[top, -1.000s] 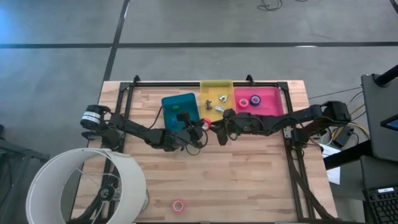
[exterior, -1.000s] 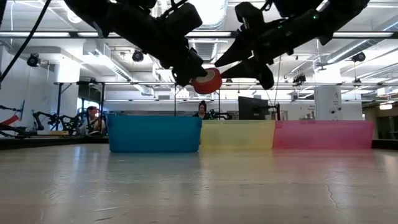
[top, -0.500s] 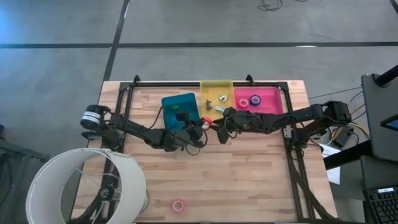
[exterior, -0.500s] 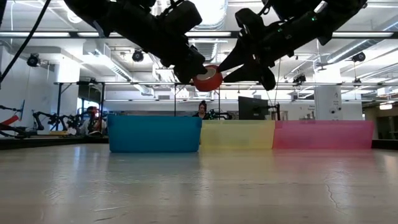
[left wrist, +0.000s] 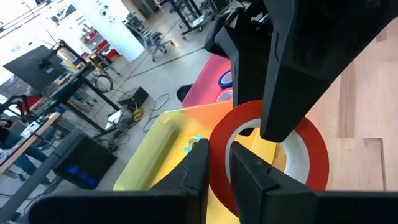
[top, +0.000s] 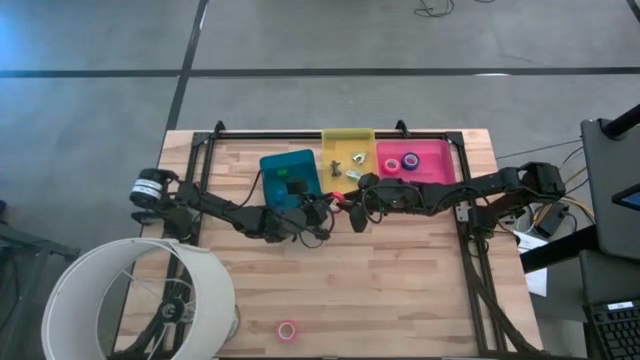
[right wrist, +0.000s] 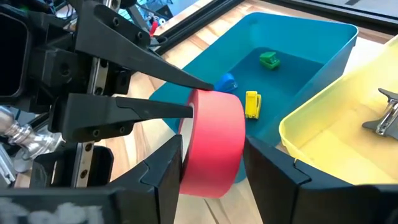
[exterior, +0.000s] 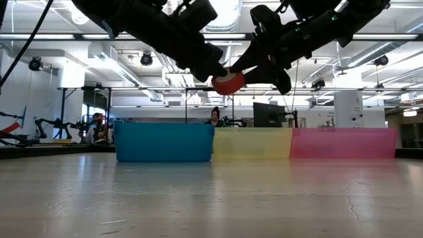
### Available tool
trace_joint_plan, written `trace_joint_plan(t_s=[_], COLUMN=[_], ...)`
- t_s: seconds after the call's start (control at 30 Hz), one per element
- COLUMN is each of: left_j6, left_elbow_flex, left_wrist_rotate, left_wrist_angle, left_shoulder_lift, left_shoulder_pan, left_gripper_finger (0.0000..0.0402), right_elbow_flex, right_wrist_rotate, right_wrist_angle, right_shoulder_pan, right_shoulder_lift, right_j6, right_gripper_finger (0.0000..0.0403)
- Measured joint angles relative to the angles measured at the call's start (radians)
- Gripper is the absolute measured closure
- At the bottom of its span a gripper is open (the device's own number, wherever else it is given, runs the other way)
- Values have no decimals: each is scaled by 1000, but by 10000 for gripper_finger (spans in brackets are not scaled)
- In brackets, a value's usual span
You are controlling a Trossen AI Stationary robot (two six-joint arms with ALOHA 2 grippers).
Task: Pick and place Stapler, Stapler remover, tape
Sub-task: Put the red tape into the red bin
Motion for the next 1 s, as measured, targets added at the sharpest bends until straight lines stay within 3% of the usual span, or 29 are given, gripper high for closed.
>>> trace_joint_plan(t_s=[0.4, 0.77, 1.0], left_j6=[0, -2, -9], left_elbow_flex=[0, 0, -2], left_wrist_rotate=[6, 10, 27], left_wrist_angle=[1, -5, -25], left_shoulder_lift=[0, 0, 0], left_shoulder_pan=[0, 1, -1], left_gripper_finger=[351, 349, 305], right_elbow_flex=[0, 0, 39], right_wrist_rotate=[3, -1, 12], right_wrist_angle=[-5, -8, -96], right_shoulder_pan=[0, -11, -41], right_shoulder_lift=[0, 0, 1], right_j6=[-36, -83, -126], right_gripper_finger=[291, 287, 284])
